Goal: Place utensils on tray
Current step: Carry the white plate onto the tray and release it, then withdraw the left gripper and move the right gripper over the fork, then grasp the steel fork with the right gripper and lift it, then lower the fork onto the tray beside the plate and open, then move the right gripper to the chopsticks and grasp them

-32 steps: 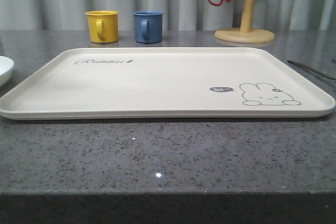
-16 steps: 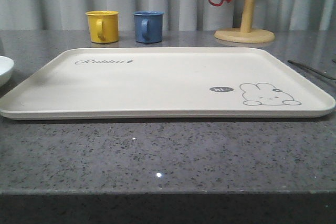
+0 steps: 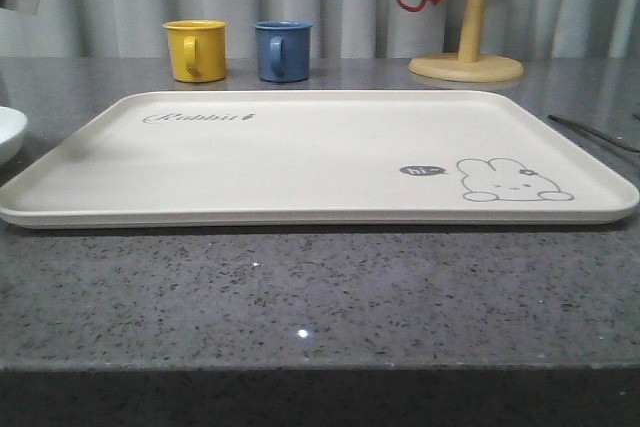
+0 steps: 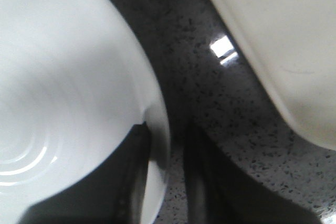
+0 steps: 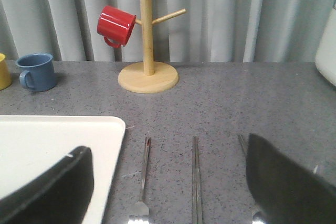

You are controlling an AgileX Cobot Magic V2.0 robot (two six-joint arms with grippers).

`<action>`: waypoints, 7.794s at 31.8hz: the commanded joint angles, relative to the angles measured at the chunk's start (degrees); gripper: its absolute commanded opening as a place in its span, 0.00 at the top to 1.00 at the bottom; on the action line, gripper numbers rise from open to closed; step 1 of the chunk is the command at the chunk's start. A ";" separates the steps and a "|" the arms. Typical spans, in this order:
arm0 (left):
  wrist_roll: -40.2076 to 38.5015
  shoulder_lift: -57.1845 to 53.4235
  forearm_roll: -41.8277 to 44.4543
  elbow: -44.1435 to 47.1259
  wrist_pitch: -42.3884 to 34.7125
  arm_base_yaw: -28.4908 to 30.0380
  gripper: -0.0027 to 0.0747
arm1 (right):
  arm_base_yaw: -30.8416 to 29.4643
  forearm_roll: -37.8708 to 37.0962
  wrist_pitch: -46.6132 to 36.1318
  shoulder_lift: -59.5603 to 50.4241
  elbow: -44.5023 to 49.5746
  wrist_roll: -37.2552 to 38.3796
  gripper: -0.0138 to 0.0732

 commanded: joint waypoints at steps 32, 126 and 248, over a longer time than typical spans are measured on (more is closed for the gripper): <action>-5.05 0.65 3.60 -23.49 2.47 -26.70 0.99 | -0.19 -0.11 -4.07 0.83 -1.96 -0.37 0.13; -11.11 -80.98 -9.39 43.54 -47.60 3.54 0.99 | -0.19 -0.07 -2.87 4.56 -3.81 -0.42 0.27; -11.11 -80.98 -9.39 43.54 -47.60 3.54 0.99 | -6.48 -2.52 35.71 68.11 -42.53 0.39 0.45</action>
